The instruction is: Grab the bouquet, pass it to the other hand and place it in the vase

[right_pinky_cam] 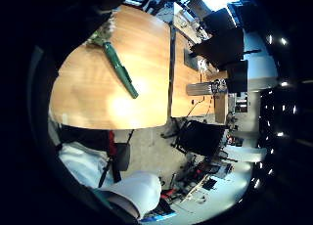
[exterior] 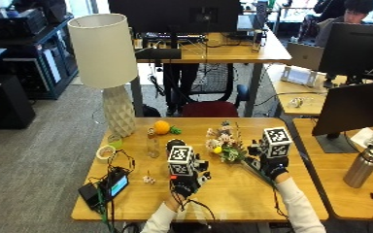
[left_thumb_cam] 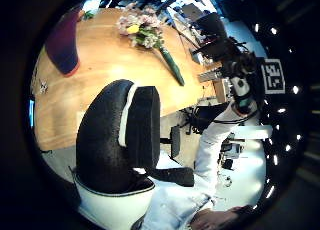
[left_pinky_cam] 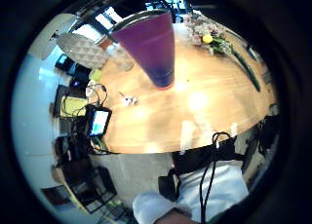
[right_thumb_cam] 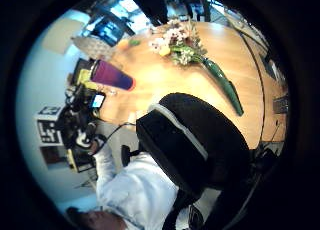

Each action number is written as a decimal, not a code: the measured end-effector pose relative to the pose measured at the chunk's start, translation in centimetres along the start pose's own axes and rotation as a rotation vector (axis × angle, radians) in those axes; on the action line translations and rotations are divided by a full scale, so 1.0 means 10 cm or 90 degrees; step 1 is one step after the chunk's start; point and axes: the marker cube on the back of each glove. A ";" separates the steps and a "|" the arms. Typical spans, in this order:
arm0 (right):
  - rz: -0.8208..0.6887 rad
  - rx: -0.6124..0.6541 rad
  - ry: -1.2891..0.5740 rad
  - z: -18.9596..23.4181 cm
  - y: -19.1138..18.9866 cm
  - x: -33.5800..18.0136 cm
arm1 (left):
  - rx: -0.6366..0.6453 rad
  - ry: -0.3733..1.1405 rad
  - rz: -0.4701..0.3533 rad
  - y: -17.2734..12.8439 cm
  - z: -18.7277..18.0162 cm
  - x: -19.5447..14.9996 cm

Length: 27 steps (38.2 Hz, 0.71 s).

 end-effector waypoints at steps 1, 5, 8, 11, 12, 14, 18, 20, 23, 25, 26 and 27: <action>-0.002 0.003 -0.004 -0.01 0.02 -0.01 | -0.003 -0.001 -0.003 -0.01 0.01 -0.02; -0.010 0.004 -0.008 -0.05 0.10 -0.03 | -0.003 0.000 -0.012 -0.02 0.02 -0.08; -0.016 0.001 -0.005 -0.08 0.15 -0.06 | -0.003 0.001 -0.014 0.01 0.00 -0.09; -0.015 0.001 -0.003 -0.07 0.13 -0.05 | -0.013 0.003 -0.013 0.02 -0.01 -0.10; -0.014 0.000 -0.004 -0.08 0.12 -0.05 | -0.016 0.003 -0.013 0.01 0.00 -0.10; -0.014 -0.008 -0.009 -0.08 0.10 -0.05 | -0.015 0.004 -0.008 -0.02 -0.01 -0.10; -0.009 -0.043 -0.028 -0.08 0.01 -0.03 | -0.015 0.004 0.006 -0.08 -0.02 -0.06; -0.004 -0.060 -0.036 -0.04 -0.05 0.01 | -0.016 0.006 0.013 -0.09 -0.03 -0.03; 0.007 -0.085 -0.045 0.04 -0.17 0.09 | -0.019 0.004 0.022 -0.10 -0.05 0.02; 0.020 -0.090 -0.042 0.03 -0.22 0.14 | -0.020 0.003 0.028 -0.12 -0.04 0.04; 0.029 -0.090 -0.039 0.02 -0.24 0.17 | -0.018 0.003 0.032 -0.14 -0.02 0.06; 0.041 -0.090 -0.036 0.00 -0.26 0.21 | -0.016 0.005 0.035 -0.16 0.01 0.06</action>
